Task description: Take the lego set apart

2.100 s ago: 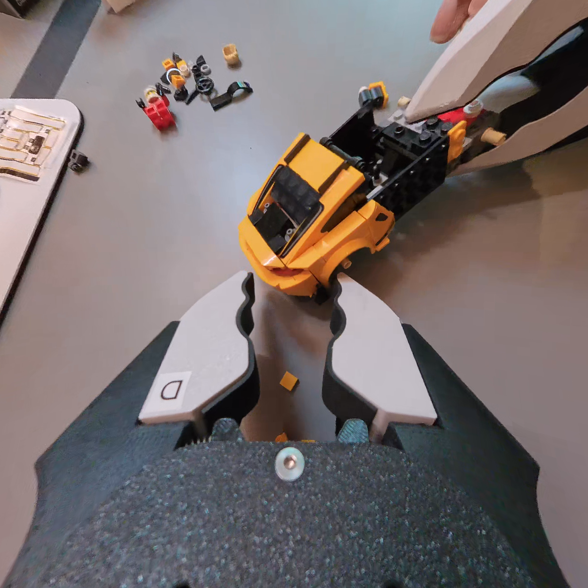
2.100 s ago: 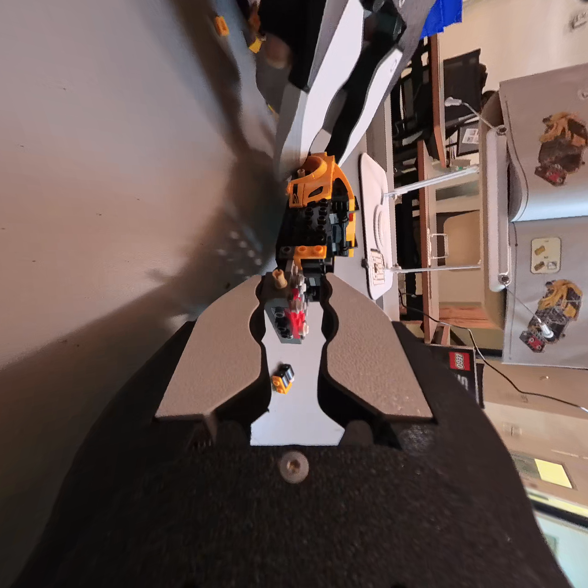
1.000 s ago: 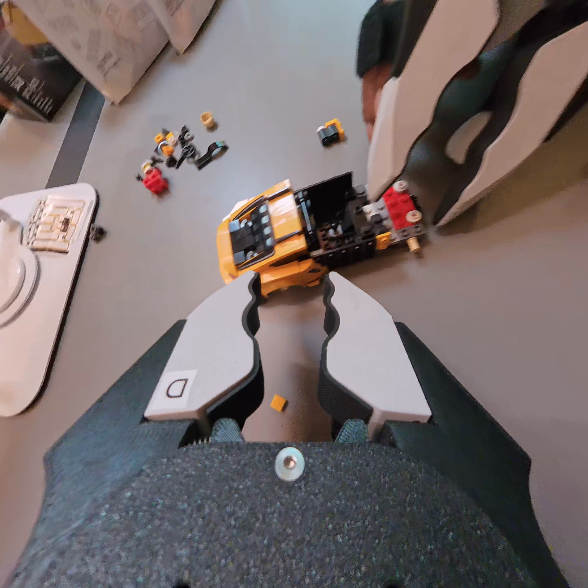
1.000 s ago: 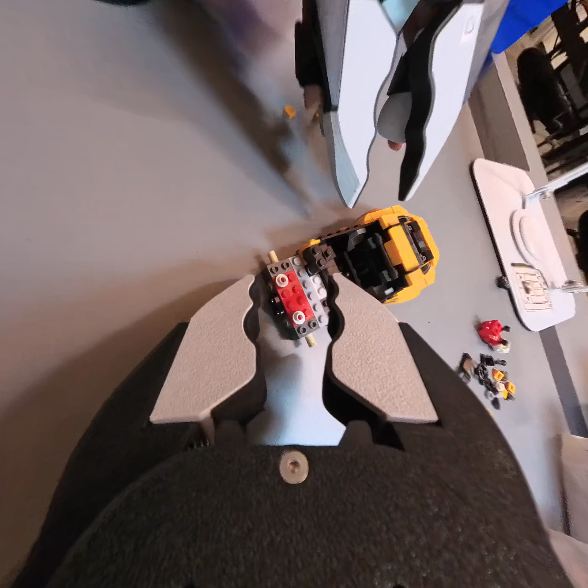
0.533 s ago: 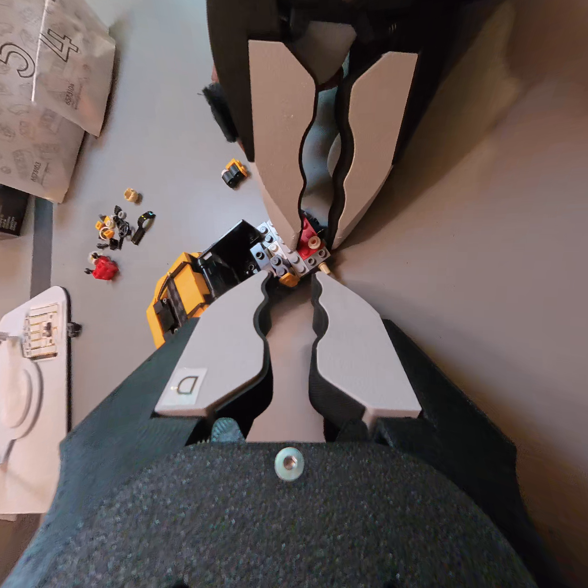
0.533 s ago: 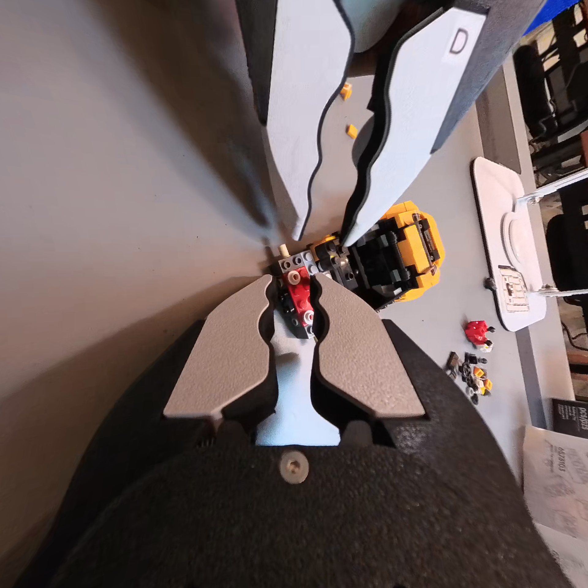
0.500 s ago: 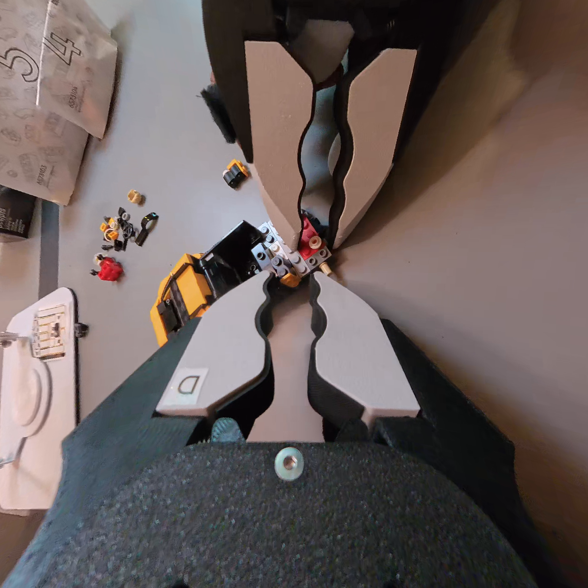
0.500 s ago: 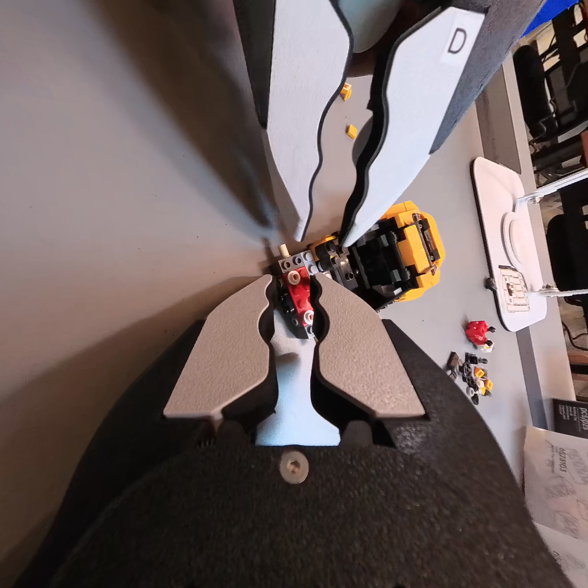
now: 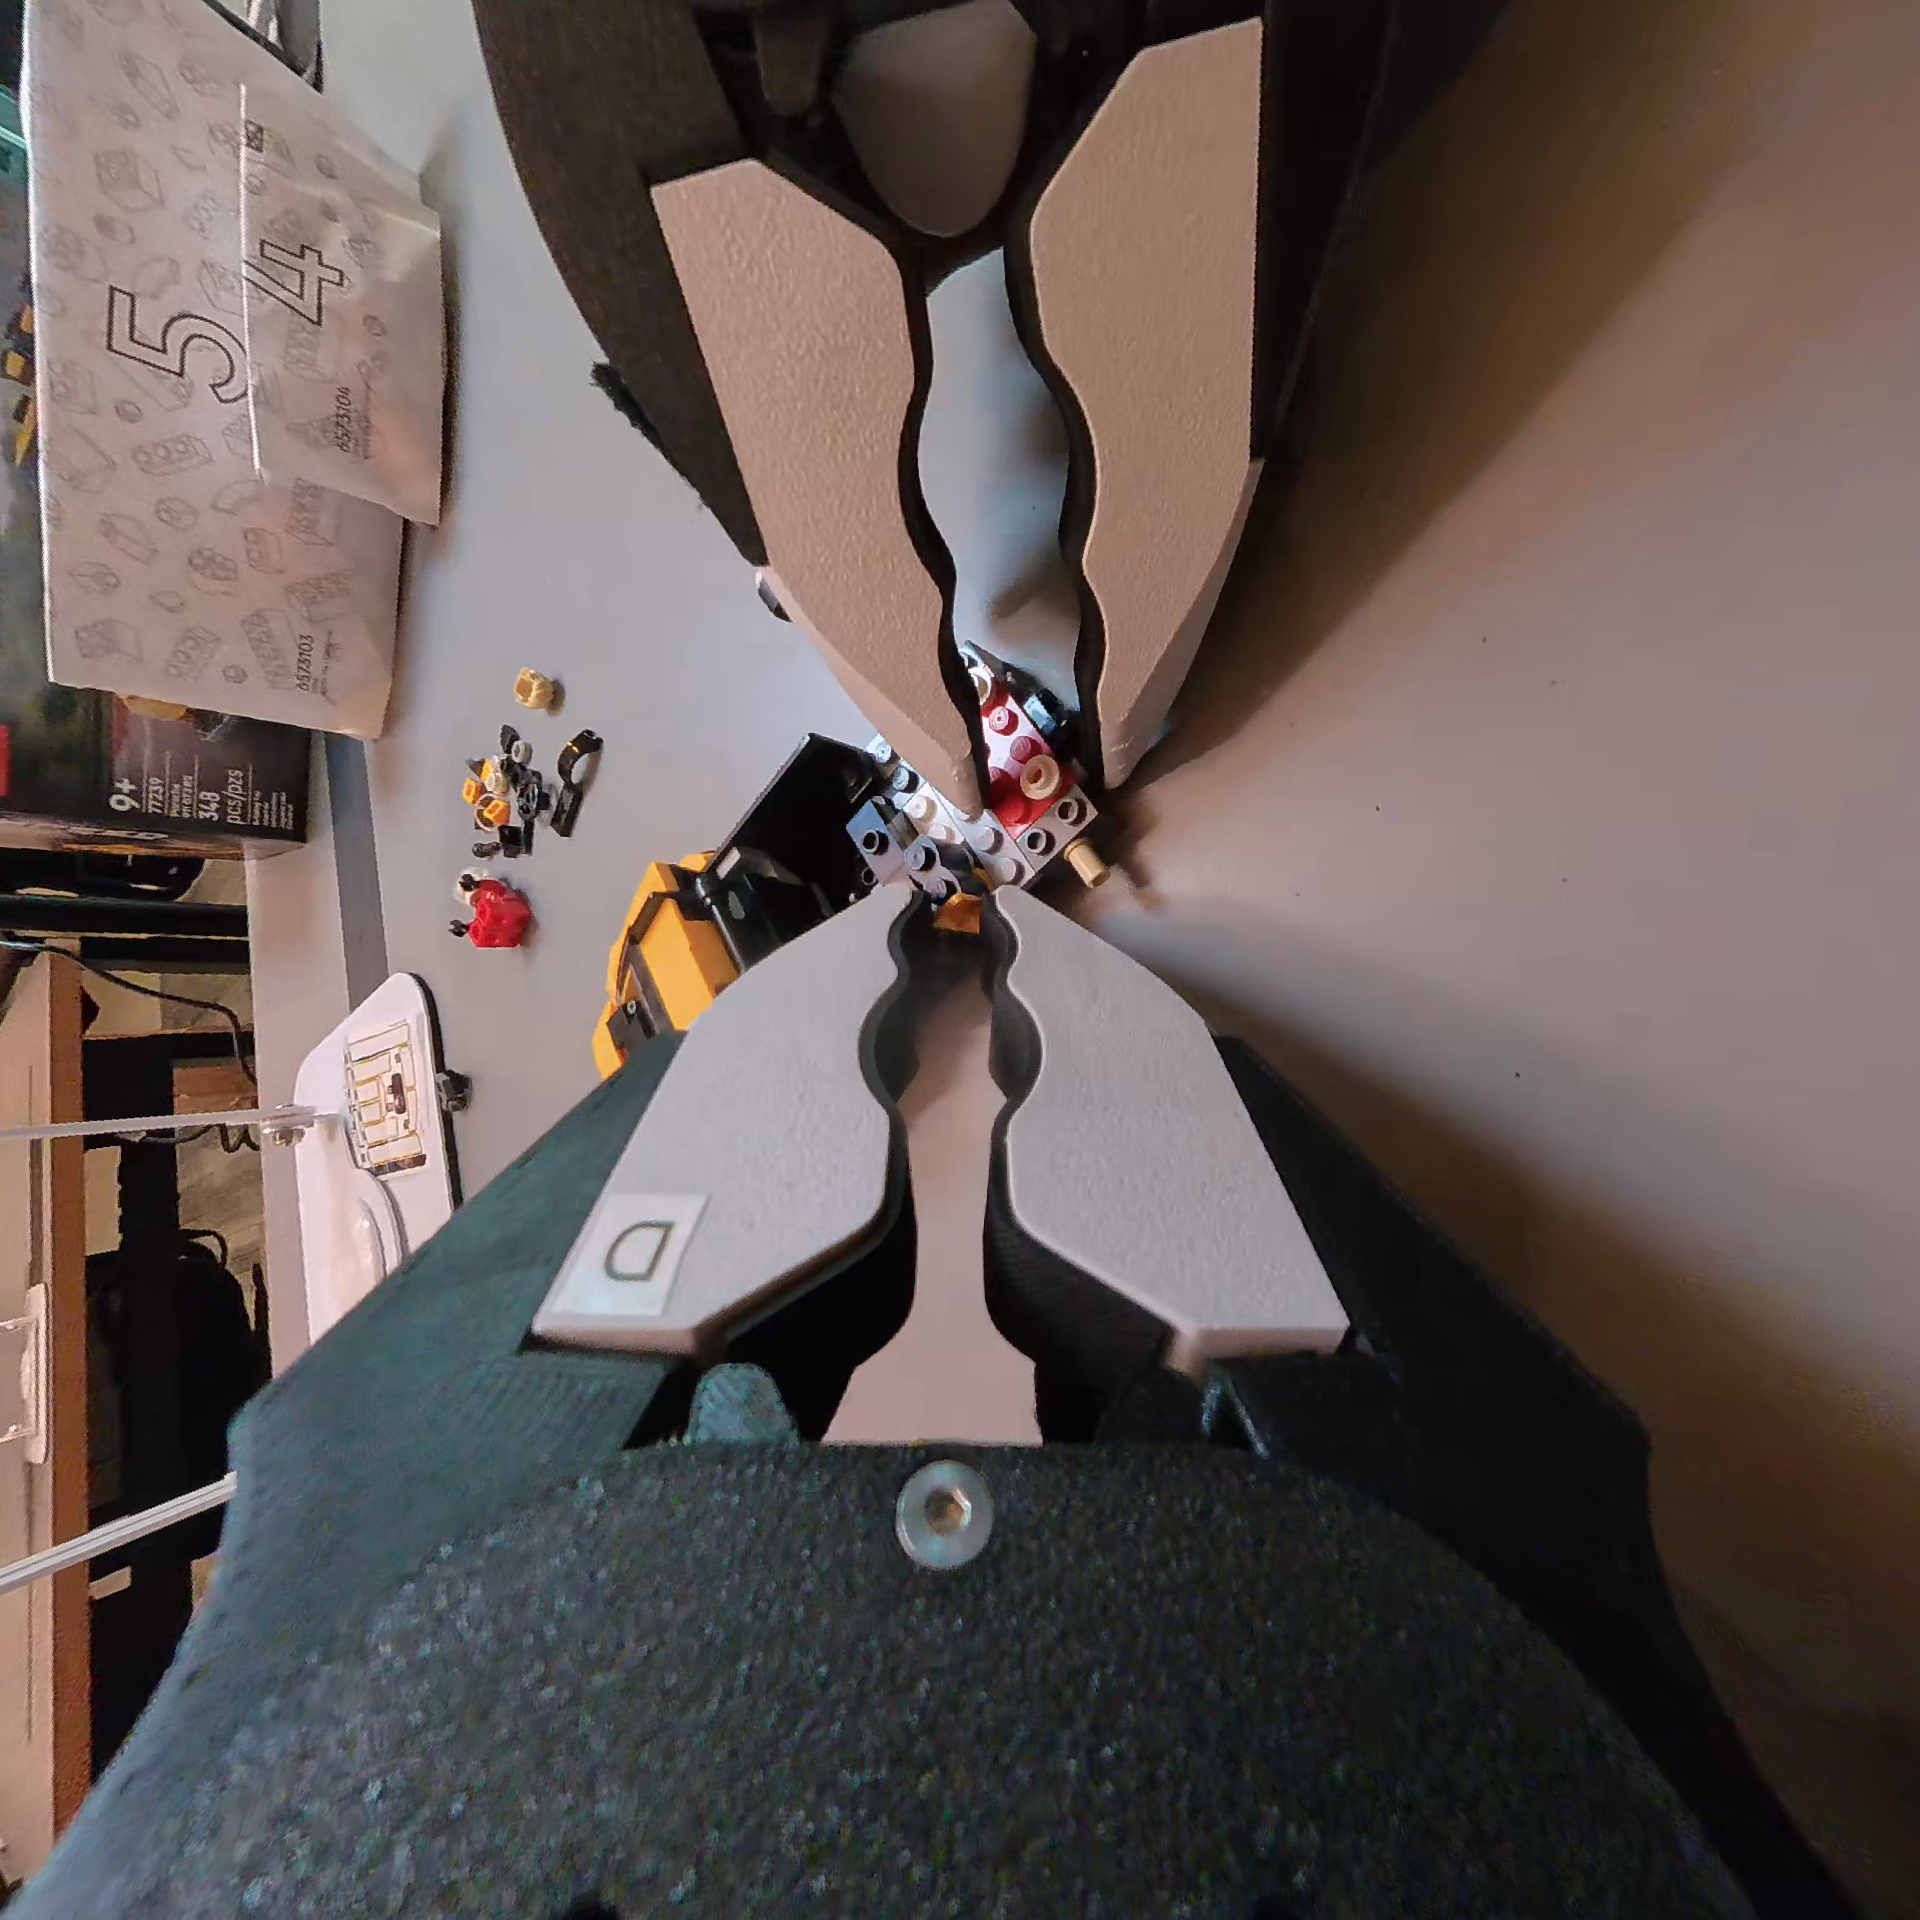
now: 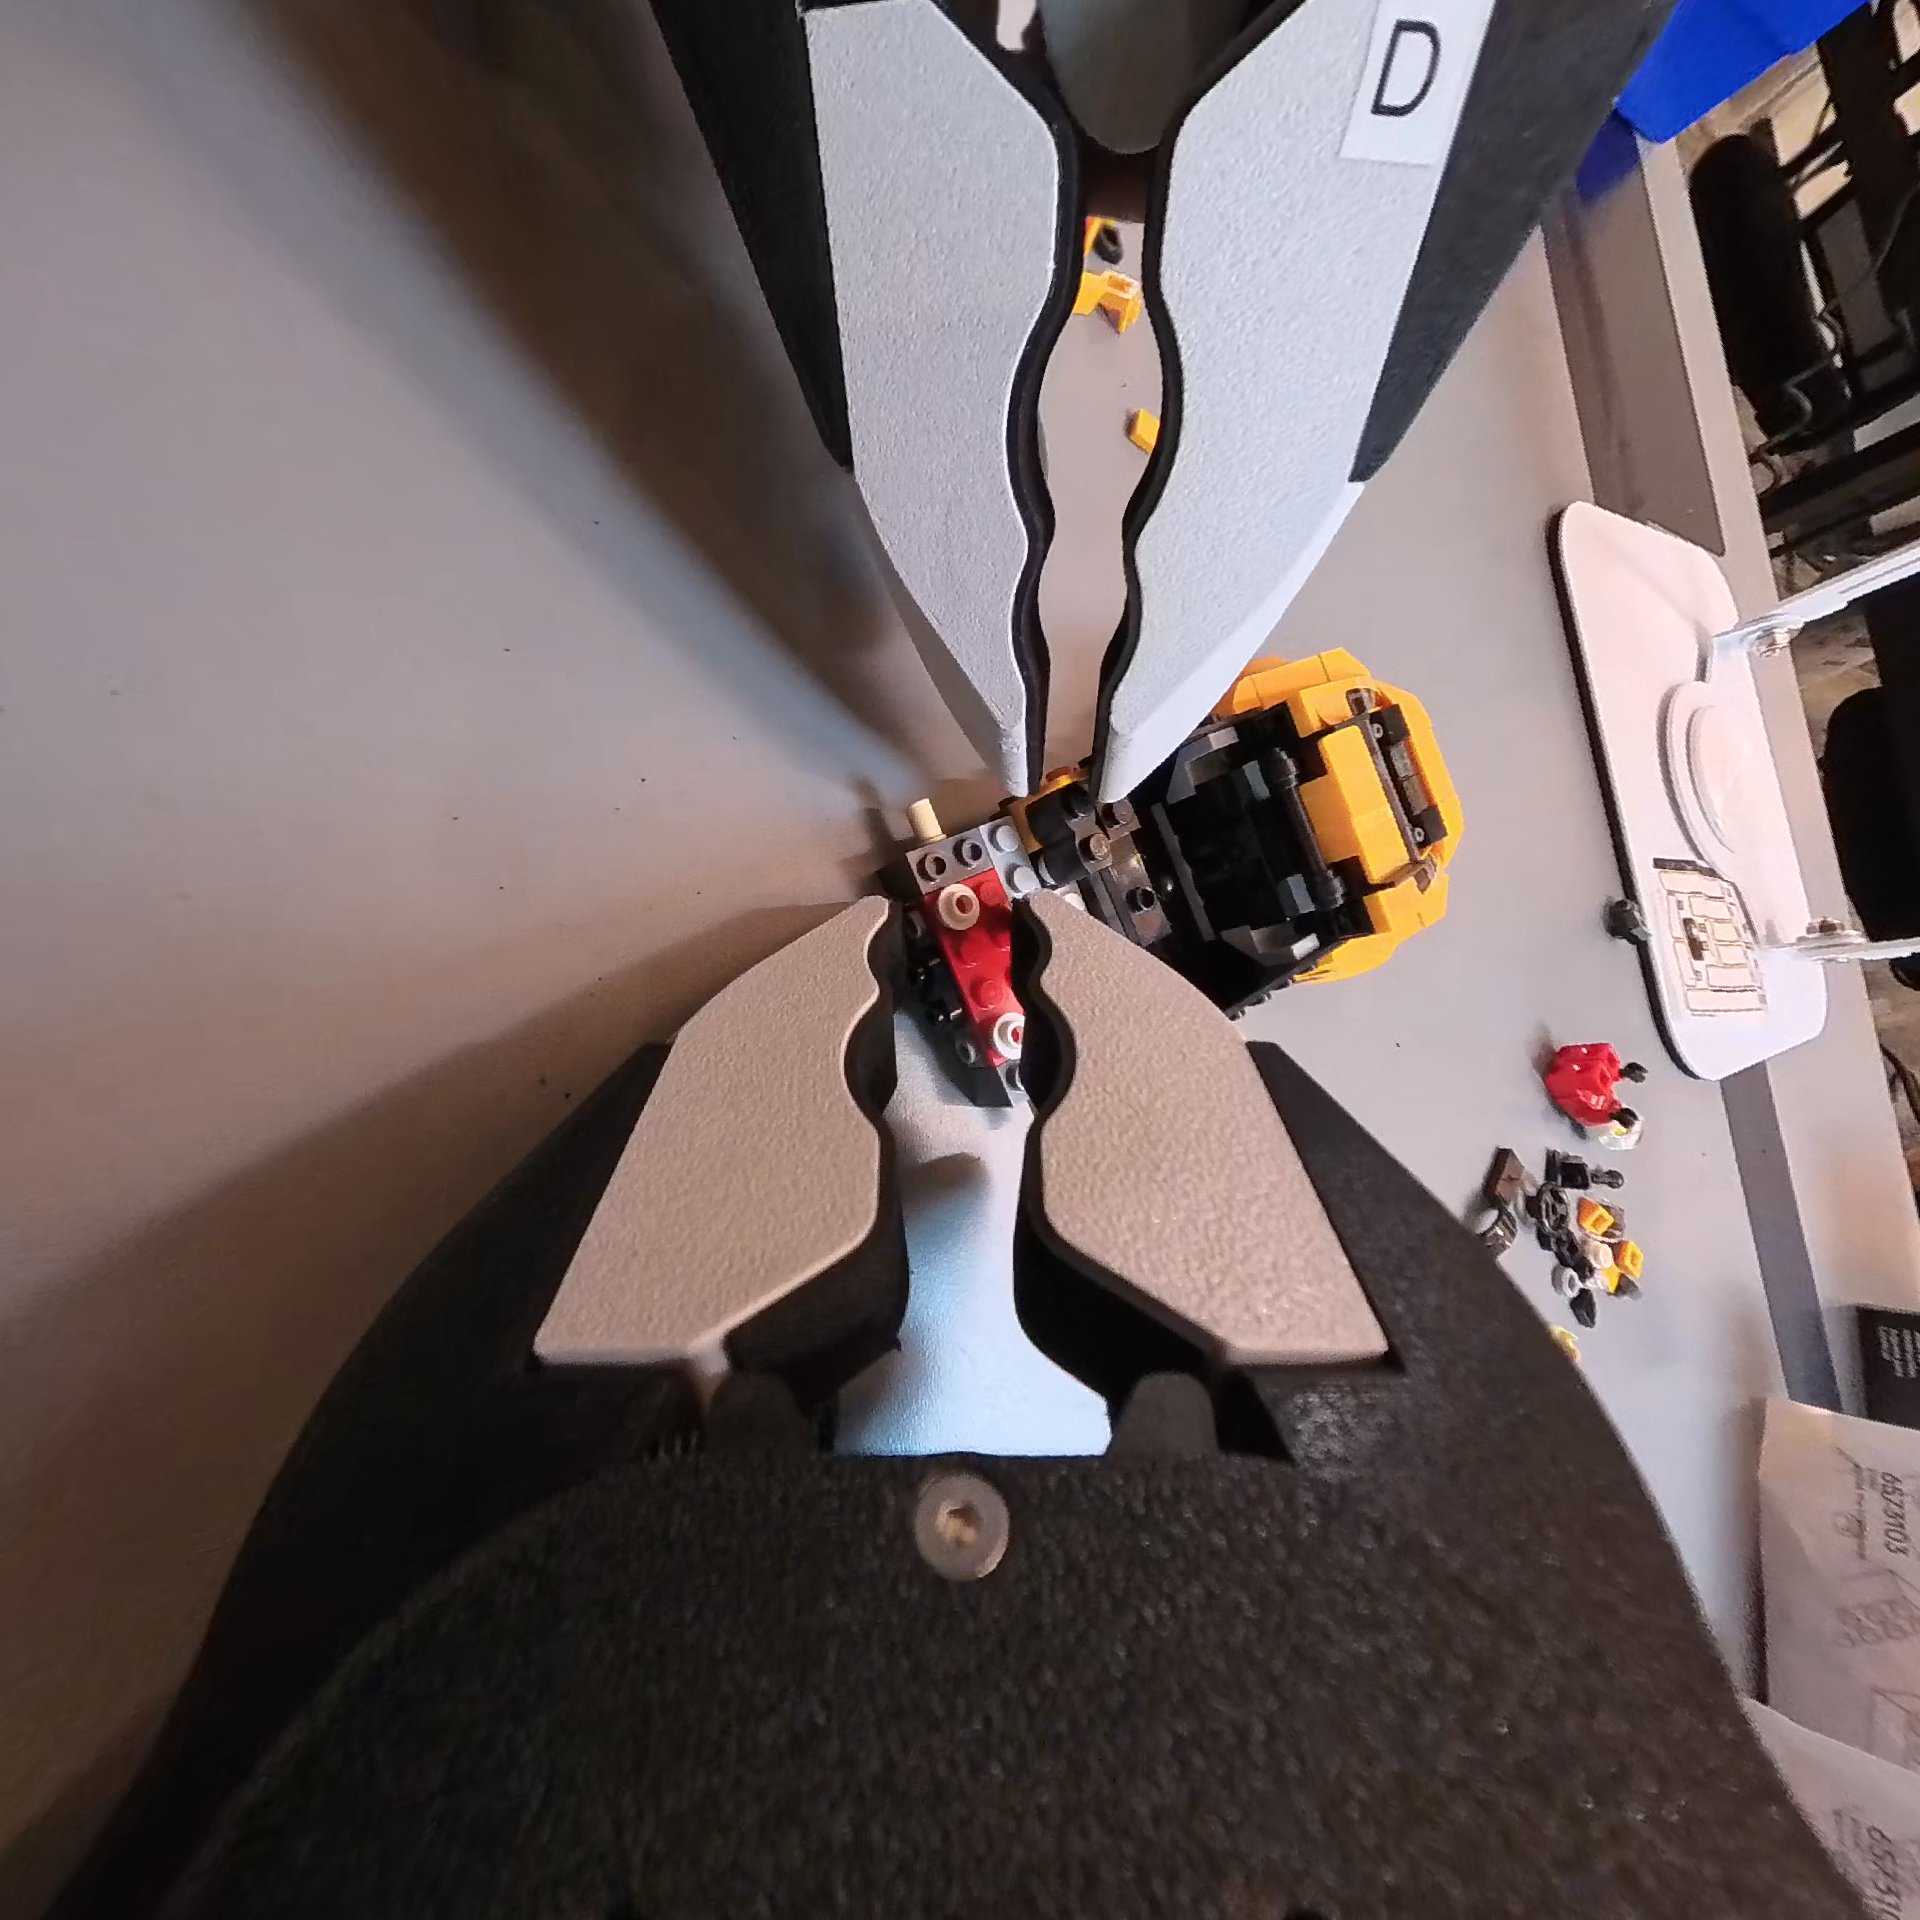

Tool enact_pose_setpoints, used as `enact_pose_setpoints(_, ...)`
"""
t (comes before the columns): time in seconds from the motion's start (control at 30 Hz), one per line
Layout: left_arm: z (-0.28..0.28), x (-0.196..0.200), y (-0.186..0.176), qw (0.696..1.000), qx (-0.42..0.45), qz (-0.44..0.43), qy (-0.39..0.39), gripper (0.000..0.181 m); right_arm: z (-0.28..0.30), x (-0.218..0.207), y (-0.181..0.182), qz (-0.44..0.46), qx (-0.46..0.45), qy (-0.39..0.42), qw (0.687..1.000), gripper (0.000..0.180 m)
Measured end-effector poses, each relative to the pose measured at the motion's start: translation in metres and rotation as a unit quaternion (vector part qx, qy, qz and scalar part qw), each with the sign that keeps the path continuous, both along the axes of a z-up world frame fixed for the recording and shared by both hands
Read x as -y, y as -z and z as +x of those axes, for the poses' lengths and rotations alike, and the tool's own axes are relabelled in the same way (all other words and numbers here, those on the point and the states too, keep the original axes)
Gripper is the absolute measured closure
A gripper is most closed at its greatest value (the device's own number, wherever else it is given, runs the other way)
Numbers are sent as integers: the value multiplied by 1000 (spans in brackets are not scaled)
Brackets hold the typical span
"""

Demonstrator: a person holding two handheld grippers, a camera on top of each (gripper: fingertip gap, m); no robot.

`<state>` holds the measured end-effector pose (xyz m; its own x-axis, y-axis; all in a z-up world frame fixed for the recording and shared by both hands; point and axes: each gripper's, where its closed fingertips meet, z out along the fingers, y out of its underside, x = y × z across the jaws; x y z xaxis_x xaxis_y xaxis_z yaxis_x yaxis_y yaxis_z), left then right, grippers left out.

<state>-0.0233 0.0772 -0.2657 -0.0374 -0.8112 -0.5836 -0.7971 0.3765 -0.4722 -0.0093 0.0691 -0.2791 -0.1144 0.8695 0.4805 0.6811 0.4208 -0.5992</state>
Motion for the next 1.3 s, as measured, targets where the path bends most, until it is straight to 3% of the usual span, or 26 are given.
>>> enact_pose_setpoints(0.7, 1, -2, -1, 1000, 21, -6, -6, 172, 0, -3, 0, -13, -4, 7, 1000, 161)
enact_pose_setpoints(0.8, 1, -2, -4, 998, 54, -32, -11, 163, 3, -7, 1, -15, 0, 16, 1000, 161)
enact_pose_setpoints(0.93, -11, -17, -22, 986, 136, -80, -52, 158, 10, -17, 1, -20, 5, 33, 999, 161)
enact_pose_setpoints(1.1, -43, -49, -10, 970, 143, -116, -158, 151, 17, -26, 1, -24, 12, 59, 998, 161)
enact_pose_setpoints(1.3, -31, -43, -4, 972, 137, -123, -146, 151, 21, -32, 1, -24, 14, 80, 996, 161)
